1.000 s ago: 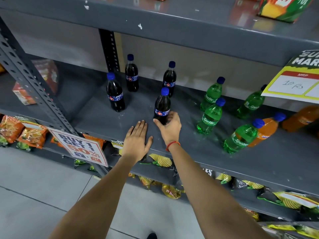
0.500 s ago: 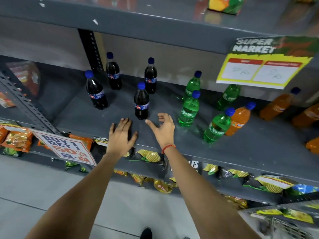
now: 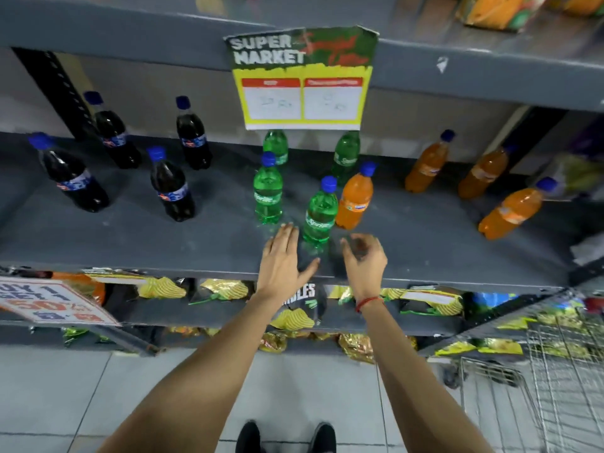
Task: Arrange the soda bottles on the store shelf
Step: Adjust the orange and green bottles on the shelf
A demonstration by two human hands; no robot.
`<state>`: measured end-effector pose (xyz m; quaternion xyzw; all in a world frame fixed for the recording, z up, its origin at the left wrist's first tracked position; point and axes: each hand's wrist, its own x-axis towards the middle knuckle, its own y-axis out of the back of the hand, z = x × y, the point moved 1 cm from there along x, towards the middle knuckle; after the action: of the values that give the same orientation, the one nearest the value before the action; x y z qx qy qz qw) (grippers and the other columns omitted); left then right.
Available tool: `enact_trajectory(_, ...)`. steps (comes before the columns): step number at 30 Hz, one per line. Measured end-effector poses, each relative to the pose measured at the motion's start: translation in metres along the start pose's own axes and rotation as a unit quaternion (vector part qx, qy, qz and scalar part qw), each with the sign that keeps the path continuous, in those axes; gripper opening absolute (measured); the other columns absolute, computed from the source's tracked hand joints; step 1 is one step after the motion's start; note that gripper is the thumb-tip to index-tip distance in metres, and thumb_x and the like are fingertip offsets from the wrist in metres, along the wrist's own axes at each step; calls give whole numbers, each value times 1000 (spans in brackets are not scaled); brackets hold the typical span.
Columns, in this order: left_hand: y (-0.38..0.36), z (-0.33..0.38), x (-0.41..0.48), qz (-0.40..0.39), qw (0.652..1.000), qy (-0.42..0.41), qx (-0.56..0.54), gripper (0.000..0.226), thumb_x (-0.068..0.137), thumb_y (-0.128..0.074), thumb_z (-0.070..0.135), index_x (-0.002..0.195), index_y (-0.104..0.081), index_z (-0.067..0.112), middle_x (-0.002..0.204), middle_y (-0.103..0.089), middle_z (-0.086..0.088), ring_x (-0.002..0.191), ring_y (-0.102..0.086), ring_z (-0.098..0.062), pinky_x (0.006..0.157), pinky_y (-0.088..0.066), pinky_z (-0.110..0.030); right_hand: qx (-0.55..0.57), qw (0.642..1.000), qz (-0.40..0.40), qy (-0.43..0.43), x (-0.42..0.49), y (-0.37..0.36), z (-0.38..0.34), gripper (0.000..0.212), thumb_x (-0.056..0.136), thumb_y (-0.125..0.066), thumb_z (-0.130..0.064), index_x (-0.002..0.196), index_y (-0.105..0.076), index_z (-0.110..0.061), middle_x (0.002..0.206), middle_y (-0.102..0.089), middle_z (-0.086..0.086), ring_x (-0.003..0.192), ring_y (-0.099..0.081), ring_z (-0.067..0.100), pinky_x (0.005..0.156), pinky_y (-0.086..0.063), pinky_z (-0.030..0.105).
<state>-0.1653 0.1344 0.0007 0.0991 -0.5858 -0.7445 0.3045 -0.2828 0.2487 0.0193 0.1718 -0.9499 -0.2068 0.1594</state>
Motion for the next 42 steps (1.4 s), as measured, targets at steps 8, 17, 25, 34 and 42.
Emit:
enact_trajectory(8,-13,13,2,-20,998,30,58,83,85,-26,59,132,-41,-8,139,-45,-23,130,-40,-31,105,-34,-44,-5,998,-40,-49,49,6,14,49,72,-78,-21,112,-57,-1,109,-61,19,102,-58,32,89,-45,37)
enact_trajectory(17,-15,16,1,-29,998,46,36,77,86,-31,53,130,-45,-8,136,-48,-24,128,-43,-34,105,-32,-45,24,996,-54,-62,64,-15,12,55,64,-81,-27,108,-56,-5,106,-65,17,98,-61,31,90,-51,45)
enact_trajectory(25,-14,16,-3,-48,997,54,41,77,87,-30,54,131,-44,-8,138,-46,-23,130,-40,-32,107,-31,-45,16,998,-34,-46,62,-13,10,35,67,-79,-26,89,-60,-6,91,-69,17,86,-63,29,77,-47,31)
enact_trajectory(34,-13,15,-4,-40,996,50,69,76,87,-31,53,127,-48,-9,134,-50,-23,125,-46,-32,103,-36,-45,13,998,-19,-56,67,57,39,27,68,-79,-28,82,-63,-11,83,-71,12,79,-64,24,77,-50,31)
enact_trajectory(42,-14,15,-2,-29,995,47,85,75,86,-30,51,124,-49,-11,130,-52,-27,122,-49,-35,101,-37,-47,1,996,19,-83,109,128,61,31,71,-79,-23,91,-64,-6,94,-71,15,81,-60,19,80,-49,31)
